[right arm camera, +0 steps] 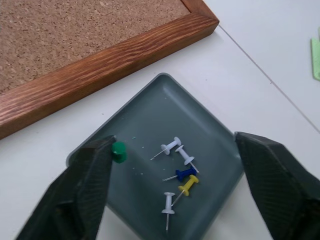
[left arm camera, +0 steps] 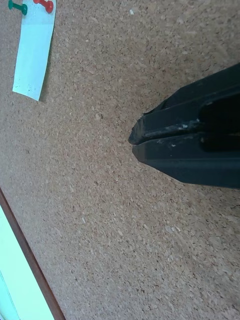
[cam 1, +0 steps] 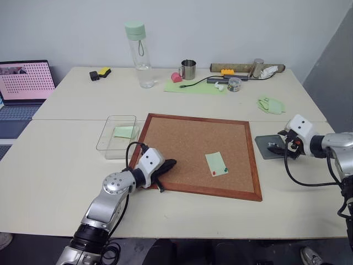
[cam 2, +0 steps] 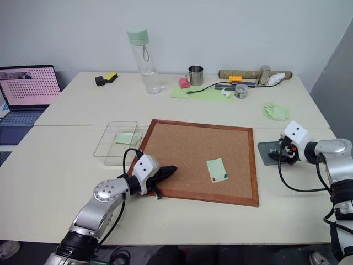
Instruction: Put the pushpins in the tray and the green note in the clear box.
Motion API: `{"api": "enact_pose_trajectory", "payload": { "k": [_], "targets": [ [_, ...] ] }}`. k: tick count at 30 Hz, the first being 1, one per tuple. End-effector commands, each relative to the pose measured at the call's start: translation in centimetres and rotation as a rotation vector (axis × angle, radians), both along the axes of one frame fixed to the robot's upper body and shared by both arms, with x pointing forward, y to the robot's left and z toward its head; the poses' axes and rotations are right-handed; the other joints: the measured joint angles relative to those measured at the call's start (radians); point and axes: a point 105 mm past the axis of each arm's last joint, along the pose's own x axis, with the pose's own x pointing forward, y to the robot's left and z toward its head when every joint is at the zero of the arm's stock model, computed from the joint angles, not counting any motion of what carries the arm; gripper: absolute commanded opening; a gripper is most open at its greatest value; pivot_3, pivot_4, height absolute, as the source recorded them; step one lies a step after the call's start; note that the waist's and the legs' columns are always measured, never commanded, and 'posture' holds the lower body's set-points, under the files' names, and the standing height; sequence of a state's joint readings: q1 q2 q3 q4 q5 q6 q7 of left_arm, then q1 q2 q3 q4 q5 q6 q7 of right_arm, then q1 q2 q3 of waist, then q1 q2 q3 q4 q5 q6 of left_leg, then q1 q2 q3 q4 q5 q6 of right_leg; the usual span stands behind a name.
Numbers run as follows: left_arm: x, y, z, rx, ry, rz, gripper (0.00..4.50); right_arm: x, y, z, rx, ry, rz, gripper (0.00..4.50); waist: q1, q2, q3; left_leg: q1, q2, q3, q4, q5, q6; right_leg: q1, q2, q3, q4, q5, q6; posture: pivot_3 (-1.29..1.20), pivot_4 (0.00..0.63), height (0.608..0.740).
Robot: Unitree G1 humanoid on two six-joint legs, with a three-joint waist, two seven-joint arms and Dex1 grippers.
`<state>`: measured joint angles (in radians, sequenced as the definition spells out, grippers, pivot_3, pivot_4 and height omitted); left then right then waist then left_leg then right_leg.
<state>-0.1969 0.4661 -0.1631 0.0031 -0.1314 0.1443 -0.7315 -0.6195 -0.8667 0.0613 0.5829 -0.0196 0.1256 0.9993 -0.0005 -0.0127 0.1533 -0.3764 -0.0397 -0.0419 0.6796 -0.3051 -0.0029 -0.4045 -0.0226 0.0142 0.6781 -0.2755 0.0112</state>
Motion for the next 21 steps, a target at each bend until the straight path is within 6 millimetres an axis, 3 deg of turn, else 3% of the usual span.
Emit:
{"api": "enact_pose_trajectory", "payload": {
  "k": [1,21],
  "targets": [
    [-0.39,0.26,-2.05,0.045,0.067,0.009,0.0,0.4,-0.58,0.69,-0.061,-0.068,-0.013,4.42,0.001,0.0,0.0,0.0,0.0,0.0,0.0,0.0,0.0,0.0,0.0,0.0,0.0,0.0,0.0,0.0,0.15,0.74],
    [-0.29,-0.01,-2.28,0.041,0.069,0.011,0.0,-0.48,-0.38,0.03,-0.016,-0.014,-0.01,4.42,0.002,0.001,-0.001,0.0,0.0,0.0,0.0,0.0,0.0,0.001,0.0,0.0,0.0,0.0,0.0,0.0,0.15,0.74]
  ]
}}
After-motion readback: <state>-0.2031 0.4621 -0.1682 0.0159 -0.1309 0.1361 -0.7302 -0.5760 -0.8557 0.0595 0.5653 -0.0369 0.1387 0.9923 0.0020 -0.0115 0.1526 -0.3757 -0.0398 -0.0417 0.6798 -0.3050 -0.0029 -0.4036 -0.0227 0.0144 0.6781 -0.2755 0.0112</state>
